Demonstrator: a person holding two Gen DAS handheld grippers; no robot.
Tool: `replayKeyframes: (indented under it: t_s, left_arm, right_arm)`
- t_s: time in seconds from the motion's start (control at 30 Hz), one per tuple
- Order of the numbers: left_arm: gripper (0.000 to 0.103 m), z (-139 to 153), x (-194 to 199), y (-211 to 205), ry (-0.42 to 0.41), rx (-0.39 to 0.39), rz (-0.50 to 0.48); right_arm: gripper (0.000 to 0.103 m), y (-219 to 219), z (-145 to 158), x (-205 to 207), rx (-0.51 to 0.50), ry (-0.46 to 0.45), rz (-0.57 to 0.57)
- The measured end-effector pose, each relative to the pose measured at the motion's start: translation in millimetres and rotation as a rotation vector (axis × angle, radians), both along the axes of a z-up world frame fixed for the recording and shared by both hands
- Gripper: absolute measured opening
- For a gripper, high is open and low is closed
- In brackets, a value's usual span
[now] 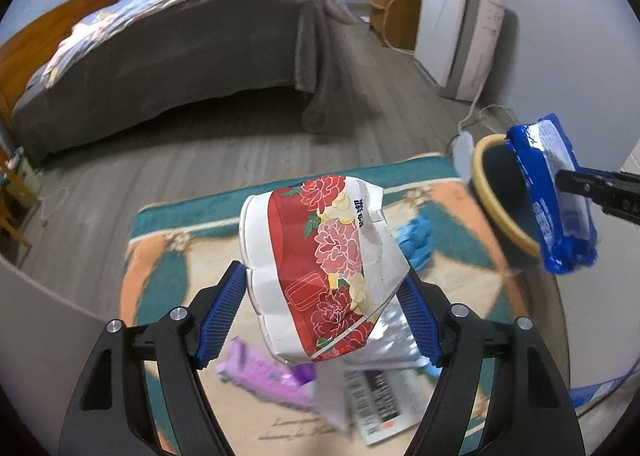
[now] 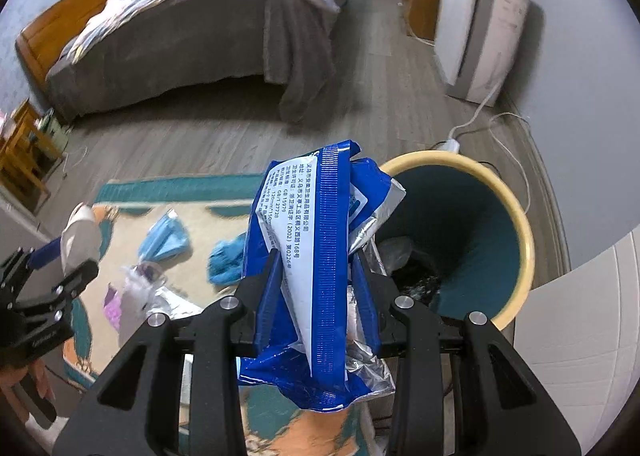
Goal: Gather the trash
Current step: 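Carry the wipes packet and red cup over the bin and release both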
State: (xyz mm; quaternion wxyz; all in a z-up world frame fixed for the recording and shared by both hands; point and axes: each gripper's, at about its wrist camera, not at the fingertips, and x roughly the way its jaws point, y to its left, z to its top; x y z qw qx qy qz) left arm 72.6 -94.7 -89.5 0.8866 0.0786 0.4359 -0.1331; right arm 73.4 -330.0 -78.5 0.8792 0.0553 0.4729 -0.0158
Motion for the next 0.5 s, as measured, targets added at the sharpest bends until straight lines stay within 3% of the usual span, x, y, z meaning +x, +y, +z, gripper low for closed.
replayKeyframes:
  t_s: [0.3, 0.5]
  left_arm:
    - [0.075, 4.6, 17.4, -88.9, 0.0, -0.041, -0.16]
    - [0.076, -6.1, 29.0, -148.4, 0.017, -0.029, -0.275]
  right_arm:
    - [0.035, -96.5, -19.1, 10.7, 0.039, 0.003, -0.18]
    - [0.035, -130.5, -36.1, 14.4, 0.058, 0.02, -0.25]
